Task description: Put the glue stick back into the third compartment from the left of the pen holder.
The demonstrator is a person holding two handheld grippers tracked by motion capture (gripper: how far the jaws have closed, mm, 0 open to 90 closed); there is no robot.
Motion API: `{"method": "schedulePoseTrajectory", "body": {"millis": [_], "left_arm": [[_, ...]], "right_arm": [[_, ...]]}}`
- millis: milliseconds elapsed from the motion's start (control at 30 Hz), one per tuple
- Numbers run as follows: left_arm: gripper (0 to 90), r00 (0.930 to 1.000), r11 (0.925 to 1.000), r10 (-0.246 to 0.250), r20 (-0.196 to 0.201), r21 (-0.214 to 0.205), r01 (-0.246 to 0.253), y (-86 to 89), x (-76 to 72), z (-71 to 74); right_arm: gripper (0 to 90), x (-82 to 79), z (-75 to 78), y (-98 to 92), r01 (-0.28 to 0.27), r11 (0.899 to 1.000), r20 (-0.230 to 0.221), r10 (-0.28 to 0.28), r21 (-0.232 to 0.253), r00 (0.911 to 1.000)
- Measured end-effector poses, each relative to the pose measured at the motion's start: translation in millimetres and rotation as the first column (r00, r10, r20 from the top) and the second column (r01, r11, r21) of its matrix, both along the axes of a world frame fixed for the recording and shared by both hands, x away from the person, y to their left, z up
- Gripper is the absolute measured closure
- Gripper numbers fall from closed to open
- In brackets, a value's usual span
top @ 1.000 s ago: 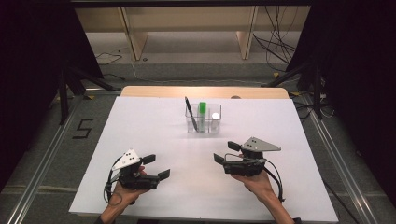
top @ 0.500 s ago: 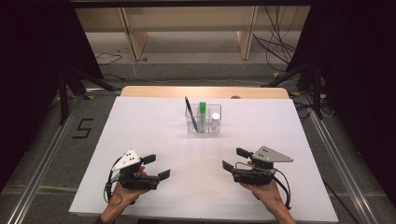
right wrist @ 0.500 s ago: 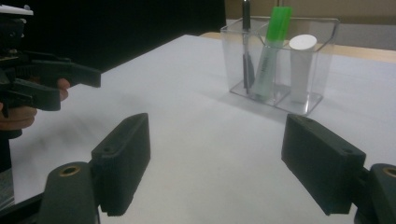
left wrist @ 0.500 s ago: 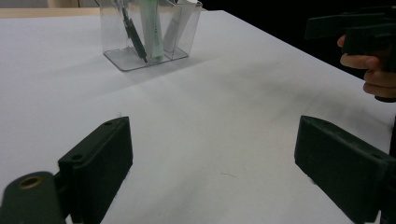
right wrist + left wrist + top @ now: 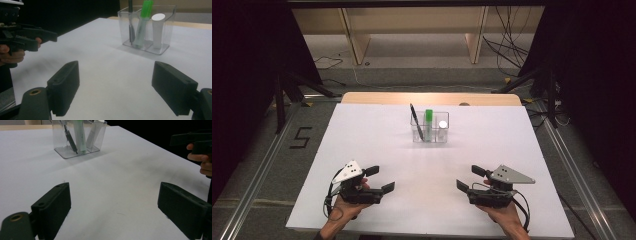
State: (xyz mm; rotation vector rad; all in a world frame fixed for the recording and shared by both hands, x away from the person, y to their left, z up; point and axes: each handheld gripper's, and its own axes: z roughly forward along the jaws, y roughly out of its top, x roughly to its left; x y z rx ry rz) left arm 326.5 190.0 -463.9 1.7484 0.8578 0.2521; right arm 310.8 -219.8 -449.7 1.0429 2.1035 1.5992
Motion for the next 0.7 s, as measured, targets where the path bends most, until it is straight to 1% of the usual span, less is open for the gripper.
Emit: {"method": "schedulePoseTrajectory", "body": {"millis": [133,267,533,633,700], "left_arm": [[11.2,1.0,1.0,-0.001,0.0,0.002,0.001,0.0,0.1,-0.2],[11.2,1.0,1.0,0.0,-0.001,-0.005,0.0,0.8,0.0,-0.2],[11.2,0.9999,0.9999,-0.01,0.006,-0.004,0.01,0.2,-1.0,-0.2],[11.2,0.9999,0.9999,-0.013,0.006,0.001,0.013,-0.3,-1.9,-0.5],[11.2,0.9999,0.9999,-0.015,0.008,-0.001,0.015,-0.4,-2.5,-0.4]], "right_arm": [[22.4,-2.9,-1.9,-2.5,0.011,1.0,0.004,-0.011,-0.011,0.9999],[22.2,-5.7,-2.8,-4.2,0.021,1.0,0.011,-0.021,-0.021,0.9997],[22.1,-10.6,-7.9,-9.1,0.03,0.999,0.001,-0.03,-0.018,0.9996],[22.1,-12.4,-11.2,-10.8,0.034,0.999,-0.013,-0.034,-0.009,0.9993],[22.0,-14.2,-11.9,-10.7,0.033,0.999,-0.005,-0.034,-0.016,0.9994]]}}
